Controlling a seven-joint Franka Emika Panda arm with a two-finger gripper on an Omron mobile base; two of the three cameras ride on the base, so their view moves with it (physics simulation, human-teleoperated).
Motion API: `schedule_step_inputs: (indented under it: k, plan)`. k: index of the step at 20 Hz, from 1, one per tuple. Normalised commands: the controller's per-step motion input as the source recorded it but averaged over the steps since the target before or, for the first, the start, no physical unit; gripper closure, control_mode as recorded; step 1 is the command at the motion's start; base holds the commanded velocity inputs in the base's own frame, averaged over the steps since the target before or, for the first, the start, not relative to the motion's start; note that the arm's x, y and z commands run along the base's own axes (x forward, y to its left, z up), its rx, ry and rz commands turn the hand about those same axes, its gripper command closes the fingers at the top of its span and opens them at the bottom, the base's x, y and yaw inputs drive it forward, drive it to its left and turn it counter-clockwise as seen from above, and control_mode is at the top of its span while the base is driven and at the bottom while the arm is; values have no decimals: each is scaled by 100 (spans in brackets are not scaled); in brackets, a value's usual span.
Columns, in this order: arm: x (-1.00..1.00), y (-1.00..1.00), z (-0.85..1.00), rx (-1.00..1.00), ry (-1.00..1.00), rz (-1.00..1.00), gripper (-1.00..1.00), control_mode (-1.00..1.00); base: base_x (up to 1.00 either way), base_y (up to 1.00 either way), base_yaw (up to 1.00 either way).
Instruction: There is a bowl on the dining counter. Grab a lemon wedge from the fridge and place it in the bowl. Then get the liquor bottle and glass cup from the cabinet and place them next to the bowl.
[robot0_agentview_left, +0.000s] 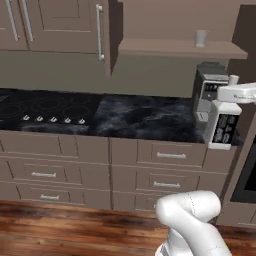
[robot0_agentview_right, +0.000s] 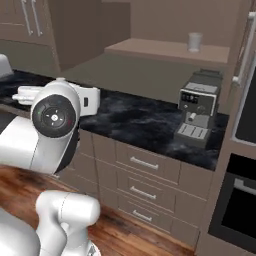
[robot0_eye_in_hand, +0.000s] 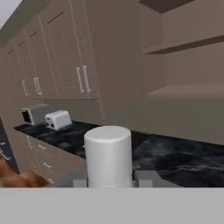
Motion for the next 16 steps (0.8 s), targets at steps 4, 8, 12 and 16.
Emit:
schedule_step_inputs:
  k: [4, 8, 12, 16]
  plan:
    - [0, 0, 0, 0, 0, 0, 100, 100, -95, -3, 38]
    - [0, 0, 0, 0, 0, 0, 100, 100, -100, 0, 36]
    - [0, 0, 0, 0, 0, 0, 100, 100, -100, -1, 36]
    - [0, 0, 0, 0, 0, 0, 100, 100, -100, 0, 35]
